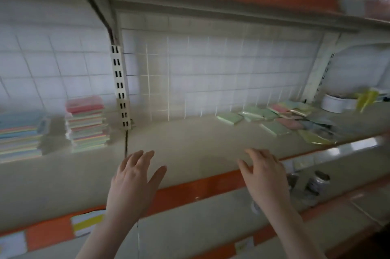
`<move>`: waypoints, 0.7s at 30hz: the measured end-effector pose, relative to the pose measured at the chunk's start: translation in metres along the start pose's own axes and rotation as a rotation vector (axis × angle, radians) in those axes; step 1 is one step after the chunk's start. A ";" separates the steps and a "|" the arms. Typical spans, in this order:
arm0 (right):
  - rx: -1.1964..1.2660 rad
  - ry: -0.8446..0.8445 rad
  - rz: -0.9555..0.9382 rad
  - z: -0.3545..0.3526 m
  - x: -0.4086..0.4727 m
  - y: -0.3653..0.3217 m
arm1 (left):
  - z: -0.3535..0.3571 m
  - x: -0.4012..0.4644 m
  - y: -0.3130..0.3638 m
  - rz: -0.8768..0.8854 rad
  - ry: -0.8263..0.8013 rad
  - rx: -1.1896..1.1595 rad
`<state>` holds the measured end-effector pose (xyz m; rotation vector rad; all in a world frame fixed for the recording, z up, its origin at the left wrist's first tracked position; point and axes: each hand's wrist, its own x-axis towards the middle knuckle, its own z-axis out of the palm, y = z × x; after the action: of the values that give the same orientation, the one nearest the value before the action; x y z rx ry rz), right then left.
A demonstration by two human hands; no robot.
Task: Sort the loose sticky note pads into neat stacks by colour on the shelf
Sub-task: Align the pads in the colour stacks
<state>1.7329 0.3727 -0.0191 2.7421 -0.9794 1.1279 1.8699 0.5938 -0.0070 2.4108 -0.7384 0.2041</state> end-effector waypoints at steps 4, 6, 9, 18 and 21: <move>0.006 -0.039 0.064 0.004 0.017 0.051 | 0.021 0.023 0.043 0.023 0.000 0.001; 0.018 -0.044 0.102 0.008 0.027 0.074 | 0.032 0.038 0.062 0.039 -0.011 0.004; 0.016 -0.105 0.140 0.012 0.051 0.108 | 0.052 0.064 0.091 0.070 -0.014 0.003; 0.055 -0.183 0.123 0.044 0.135 0.200 | 0.130 0.145 0.158 0.094 -0.073 0.015; 0.075 -0.261 0.083 0.056 0.158 0.213 | 0.158 0.168 0.170 0.105 -0.096 0.032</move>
<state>1.7349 0.1022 -0.0038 2.9912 -1.1076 0.8459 1.9118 0.3110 0.0031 2.4281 -0.9131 0.1435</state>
